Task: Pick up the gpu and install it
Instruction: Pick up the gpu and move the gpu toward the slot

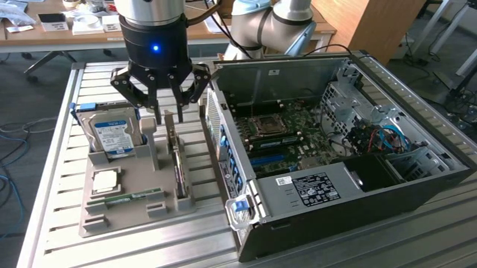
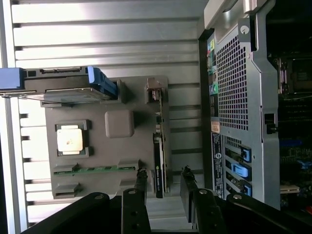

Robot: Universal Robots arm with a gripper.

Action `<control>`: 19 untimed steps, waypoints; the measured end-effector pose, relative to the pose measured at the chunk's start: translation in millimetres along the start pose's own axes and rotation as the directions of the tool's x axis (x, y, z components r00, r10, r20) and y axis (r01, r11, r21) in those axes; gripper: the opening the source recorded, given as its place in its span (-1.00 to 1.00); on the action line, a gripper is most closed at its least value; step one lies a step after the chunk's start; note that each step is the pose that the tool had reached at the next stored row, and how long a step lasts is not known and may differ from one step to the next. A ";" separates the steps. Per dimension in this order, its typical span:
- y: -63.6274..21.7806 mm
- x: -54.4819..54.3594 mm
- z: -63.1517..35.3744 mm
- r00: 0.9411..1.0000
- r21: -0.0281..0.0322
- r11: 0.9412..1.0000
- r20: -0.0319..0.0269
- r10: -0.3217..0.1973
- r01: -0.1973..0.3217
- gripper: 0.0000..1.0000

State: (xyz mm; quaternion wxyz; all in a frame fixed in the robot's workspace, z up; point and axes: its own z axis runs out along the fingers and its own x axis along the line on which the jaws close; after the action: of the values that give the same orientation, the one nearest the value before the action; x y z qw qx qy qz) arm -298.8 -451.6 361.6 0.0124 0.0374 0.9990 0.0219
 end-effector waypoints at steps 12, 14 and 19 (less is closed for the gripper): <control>-0.2 0.1 5.2 1.000 0.000 1.000 0.000 0.000 0.000 -0.17; -0.3 0.2 6.9 1.000 0.000 1.000 0.000 0.000 0.000 -0.17; -0.3 0.2 7.7 1.000 0.000 1.000 0.000 0.000 0.000 -0.17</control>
State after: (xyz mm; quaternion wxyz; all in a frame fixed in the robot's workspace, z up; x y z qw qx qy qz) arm -298.8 -451.5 353.8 0.0125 0.0374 0.9990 0.0220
